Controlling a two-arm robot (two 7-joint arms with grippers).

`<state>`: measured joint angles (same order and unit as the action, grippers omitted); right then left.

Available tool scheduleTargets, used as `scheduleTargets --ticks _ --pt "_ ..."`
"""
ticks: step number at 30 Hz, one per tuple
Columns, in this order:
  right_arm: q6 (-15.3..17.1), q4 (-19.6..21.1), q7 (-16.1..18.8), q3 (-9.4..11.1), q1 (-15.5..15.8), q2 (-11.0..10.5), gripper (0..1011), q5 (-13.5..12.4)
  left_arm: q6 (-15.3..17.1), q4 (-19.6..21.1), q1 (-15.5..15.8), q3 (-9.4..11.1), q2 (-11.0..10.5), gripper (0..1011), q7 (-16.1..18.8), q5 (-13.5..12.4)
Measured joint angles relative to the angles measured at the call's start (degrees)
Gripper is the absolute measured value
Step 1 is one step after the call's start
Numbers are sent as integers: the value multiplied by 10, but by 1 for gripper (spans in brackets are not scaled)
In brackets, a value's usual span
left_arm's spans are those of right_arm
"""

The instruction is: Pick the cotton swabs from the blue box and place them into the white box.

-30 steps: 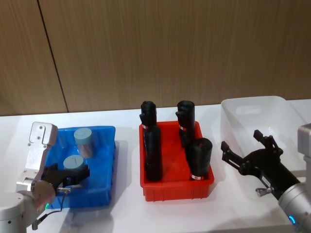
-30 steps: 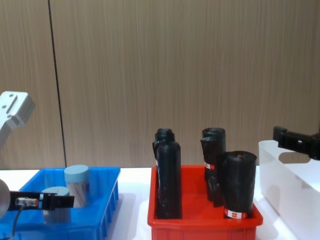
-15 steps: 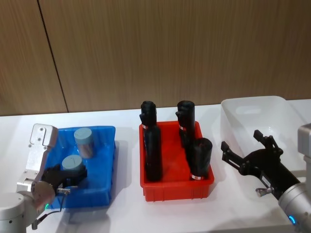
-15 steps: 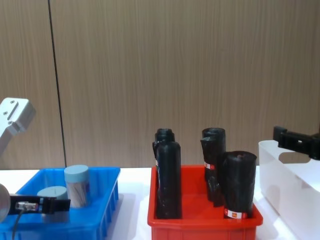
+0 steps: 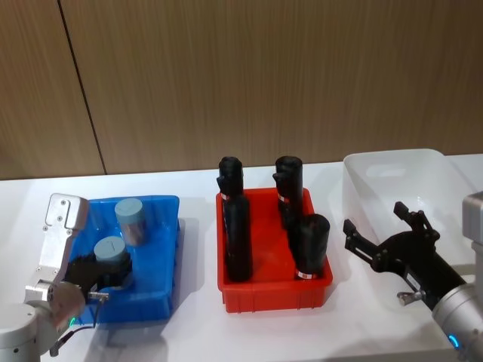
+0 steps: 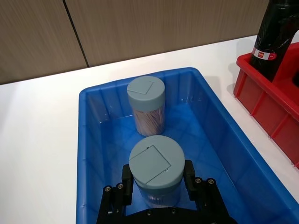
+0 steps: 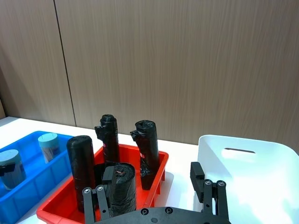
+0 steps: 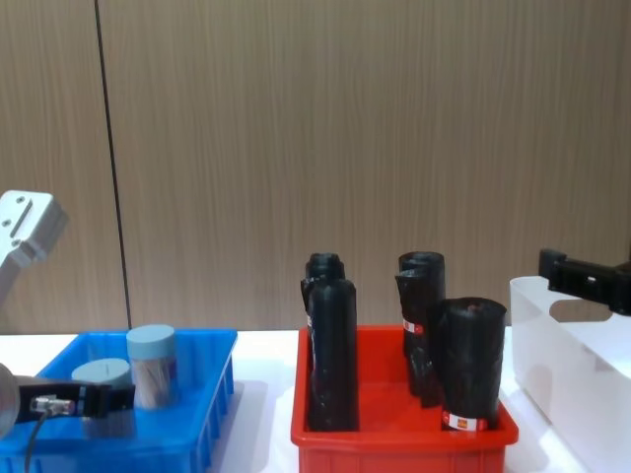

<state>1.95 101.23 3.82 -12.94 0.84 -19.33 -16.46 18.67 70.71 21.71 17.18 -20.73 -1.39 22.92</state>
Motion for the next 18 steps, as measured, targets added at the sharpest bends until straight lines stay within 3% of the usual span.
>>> scheduleTargets --ticks 11,18 --pt "0 0 0 0 0 0 1002 0 -21 40 -15 -3 -9 652 -8 -13" --pt "0 0 0 0 0 0 1002 0 -30 78 -26 -5 -20 652 -33 -26"
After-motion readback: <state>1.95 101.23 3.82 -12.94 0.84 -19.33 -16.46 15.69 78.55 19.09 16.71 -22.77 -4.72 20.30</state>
